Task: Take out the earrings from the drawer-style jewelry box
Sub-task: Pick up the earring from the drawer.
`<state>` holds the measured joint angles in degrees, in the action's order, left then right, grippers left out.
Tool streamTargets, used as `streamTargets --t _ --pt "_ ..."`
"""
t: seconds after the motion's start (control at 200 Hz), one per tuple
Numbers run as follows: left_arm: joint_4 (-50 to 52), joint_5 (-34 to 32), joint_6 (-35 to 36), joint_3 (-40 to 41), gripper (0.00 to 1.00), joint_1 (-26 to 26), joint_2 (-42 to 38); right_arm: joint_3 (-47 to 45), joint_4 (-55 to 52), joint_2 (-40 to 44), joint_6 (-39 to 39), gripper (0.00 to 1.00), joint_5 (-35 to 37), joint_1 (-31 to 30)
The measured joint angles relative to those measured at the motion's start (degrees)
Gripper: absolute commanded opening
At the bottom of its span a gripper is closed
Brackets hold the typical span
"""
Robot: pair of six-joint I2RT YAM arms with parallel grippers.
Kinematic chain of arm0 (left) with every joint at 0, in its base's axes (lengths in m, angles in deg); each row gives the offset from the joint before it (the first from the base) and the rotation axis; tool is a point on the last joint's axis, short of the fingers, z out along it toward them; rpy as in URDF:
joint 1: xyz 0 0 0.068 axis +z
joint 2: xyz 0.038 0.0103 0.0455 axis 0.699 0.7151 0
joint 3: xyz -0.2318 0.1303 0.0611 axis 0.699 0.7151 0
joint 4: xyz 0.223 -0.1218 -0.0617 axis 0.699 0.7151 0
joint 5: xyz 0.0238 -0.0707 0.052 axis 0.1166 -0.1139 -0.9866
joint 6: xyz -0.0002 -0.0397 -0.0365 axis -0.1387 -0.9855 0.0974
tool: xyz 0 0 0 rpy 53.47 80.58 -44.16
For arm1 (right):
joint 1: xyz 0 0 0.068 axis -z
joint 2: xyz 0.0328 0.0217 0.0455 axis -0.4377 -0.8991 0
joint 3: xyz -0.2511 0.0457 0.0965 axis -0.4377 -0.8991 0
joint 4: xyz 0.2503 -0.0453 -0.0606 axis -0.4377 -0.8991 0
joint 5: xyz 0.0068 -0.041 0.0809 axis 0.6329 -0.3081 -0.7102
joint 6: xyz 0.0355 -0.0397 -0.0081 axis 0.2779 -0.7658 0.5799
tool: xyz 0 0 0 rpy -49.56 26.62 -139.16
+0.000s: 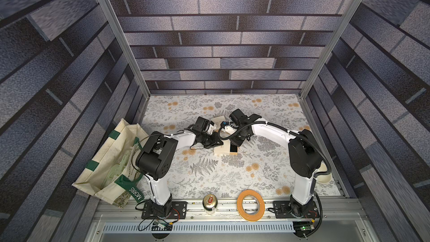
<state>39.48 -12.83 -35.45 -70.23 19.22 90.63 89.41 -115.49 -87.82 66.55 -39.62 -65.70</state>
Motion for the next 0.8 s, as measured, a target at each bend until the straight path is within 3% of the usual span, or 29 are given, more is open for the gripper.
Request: streamTargets --t 0.801 --pt "0.0 0.0 0.0 0.0 0.0 0.0 0.0 0.7 -0.4 -2.2 -2.1 0.22 2.1 -0.4"
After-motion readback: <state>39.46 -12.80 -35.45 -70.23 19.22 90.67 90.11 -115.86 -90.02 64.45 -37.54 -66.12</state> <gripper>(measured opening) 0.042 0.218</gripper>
